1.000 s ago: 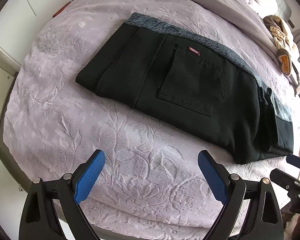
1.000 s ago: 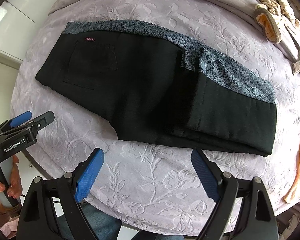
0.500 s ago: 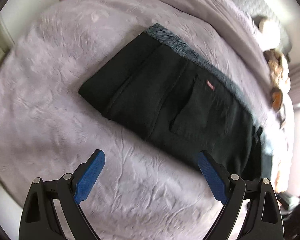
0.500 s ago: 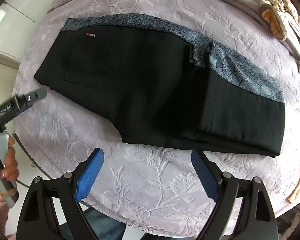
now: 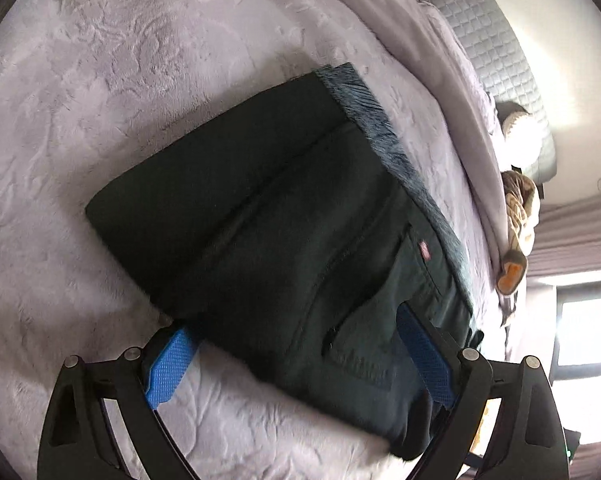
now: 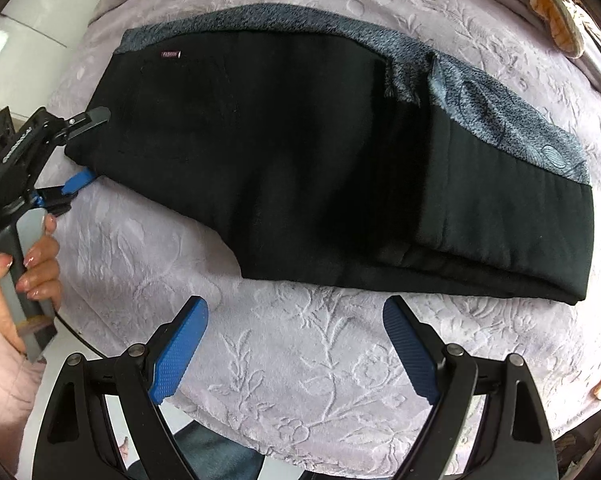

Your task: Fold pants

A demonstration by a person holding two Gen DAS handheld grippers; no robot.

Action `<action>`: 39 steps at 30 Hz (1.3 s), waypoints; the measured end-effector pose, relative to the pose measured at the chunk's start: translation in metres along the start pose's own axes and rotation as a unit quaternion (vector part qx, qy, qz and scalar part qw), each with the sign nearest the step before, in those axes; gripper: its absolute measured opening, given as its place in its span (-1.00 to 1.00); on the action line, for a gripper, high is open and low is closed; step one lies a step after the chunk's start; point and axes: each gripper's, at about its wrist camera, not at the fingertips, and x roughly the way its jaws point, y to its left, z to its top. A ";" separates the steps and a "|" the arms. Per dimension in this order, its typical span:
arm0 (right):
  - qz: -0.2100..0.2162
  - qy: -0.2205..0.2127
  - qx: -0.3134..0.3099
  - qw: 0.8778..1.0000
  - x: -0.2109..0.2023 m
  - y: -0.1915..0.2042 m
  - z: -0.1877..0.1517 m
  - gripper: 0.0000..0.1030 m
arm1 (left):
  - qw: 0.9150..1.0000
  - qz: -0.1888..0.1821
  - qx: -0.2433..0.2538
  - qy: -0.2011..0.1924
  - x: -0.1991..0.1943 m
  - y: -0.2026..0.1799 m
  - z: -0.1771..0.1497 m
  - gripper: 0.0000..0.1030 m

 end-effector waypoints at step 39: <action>0.128 0.166 -0.238 0.948 0.016 0.196 0.214 -0.63 | 0.825 0.312 0.434 -0.183 -0.023 -0.160 -0.084 -0.24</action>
